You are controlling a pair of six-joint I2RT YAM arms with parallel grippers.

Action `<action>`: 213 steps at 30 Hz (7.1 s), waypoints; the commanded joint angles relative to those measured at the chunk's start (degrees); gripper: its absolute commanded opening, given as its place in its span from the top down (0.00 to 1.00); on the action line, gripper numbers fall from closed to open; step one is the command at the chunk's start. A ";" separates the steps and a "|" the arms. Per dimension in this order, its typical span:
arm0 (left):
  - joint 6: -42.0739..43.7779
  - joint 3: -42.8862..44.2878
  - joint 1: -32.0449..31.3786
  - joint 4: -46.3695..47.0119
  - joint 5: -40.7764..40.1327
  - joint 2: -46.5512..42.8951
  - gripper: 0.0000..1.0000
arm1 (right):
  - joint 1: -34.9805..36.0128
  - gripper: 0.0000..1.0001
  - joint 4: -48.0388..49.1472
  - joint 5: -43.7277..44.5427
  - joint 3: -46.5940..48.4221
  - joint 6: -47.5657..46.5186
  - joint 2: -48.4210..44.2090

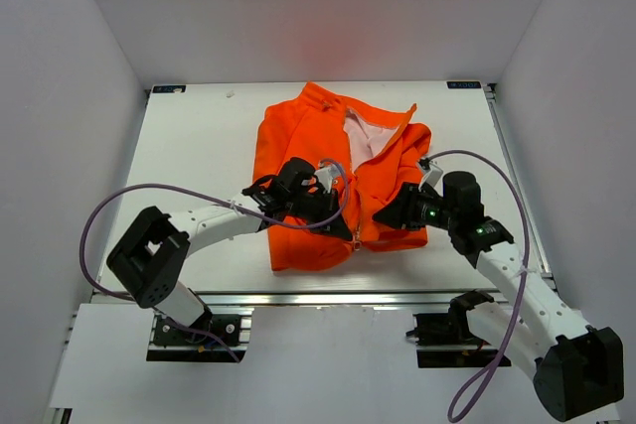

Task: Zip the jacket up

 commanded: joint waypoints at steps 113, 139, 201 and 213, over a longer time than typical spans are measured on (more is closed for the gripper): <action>2.39 10.09 9.53 -10.78 19.10 -3.25 1.00 | 40.34 1.00 -16.27 47.46 21.29 -26.29 4.15; 7.32 9.91 9.52 -12.46 18.83 -4.13 1.00 | 27.50 0.98 -21.28 33.12 19.27 -11.78 -0.07; 8.37 7.45 9.53 -5.34 24.72 -4.40 1.00 | 11.15 0.53 -0.98 -4.76 7.93 -4.57 1.86; 8.02 7.63 9.52 -5.51 24.37 -4.22 1.00 | 9.74 0.64 2.09 -8.10 6.35 -3.52 2.65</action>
